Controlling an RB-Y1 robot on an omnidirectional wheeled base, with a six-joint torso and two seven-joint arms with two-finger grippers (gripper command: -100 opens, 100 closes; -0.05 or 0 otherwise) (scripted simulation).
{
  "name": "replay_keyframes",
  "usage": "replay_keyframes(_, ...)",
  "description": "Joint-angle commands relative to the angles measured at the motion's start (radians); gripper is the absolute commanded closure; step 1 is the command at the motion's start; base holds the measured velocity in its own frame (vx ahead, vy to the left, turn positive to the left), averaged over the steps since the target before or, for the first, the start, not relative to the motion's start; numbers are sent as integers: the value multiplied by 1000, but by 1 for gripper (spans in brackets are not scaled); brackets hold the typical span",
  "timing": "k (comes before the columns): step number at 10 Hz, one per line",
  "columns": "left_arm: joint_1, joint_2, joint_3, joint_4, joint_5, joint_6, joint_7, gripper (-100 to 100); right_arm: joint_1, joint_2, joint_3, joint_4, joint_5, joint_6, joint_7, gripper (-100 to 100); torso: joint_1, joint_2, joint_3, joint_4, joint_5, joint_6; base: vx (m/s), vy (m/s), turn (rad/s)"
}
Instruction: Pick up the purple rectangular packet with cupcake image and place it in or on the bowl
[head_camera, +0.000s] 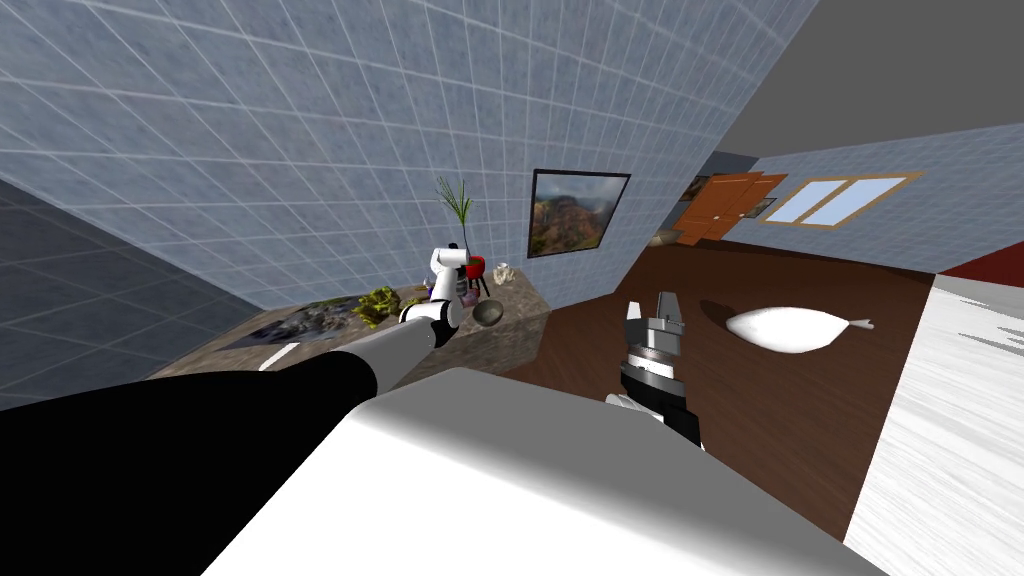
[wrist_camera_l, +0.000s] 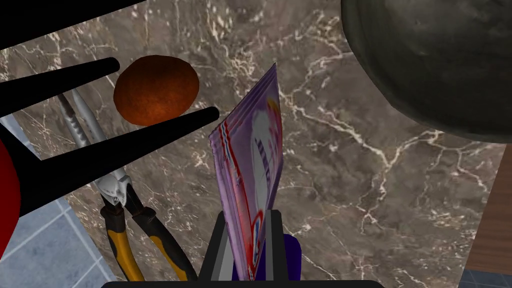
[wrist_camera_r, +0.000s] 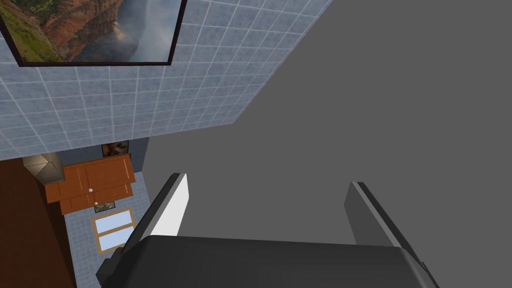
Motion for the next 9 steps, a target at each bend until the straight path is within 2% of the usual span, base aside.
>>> replay_keyframes(1, -5, 3, -24, 9, -27, -50, 3, 100, 0, 0, 0, 0, 0, 0, 0, 0, 0, 0, 0, 0, 0, 0, -130, 79, -139)
replay_keyframes(2, -5, 3, -24, 9, -27, -62, 3, 100, 0, 0, 0, 0, 0, 0, 0, 0, 1, 2, 1, 1, 0, 0, -99, 56, -62)
replay_keyframes(5, -9, 8, -79, 20, -87, -162, 8, 100, 0, 0, 0, 0, 0, 0, 0, 0, 1, 2, 1, 1, -1, 1, -127, 89, -149)
replay_keyframes(6, -9, 8, -79, 20, -87, -177, 8, 100, 0, 0, 0, 0, 0, 0, 0, 0, 1, 4, 3, 2, -1, 1, -111, 79, -76)
replay_keyframes(7, -11, 11, -99, 24, -109, -208, 10, 100, 0, 0, 0, 0, 0, 0, 0, 0, 0, 3, 3, 2, -1, -1, -94, 52, -95)
replay_keyframes(8, -11, 11, -99, 24, -109, -218, 10, 100, 0, 0, 0, 0, 0, 0, 0, 0, -1, 2, 2, 2, -2, 1, -73, 53, -62)
replay_keyframes(9, -12, 15, -121, 28, -132, -248, 12, 100, 0, 0, 0, 0, 0, 0, 0, 0, -2, 0, 1, 2, -2, 1, -80, 79, -104)
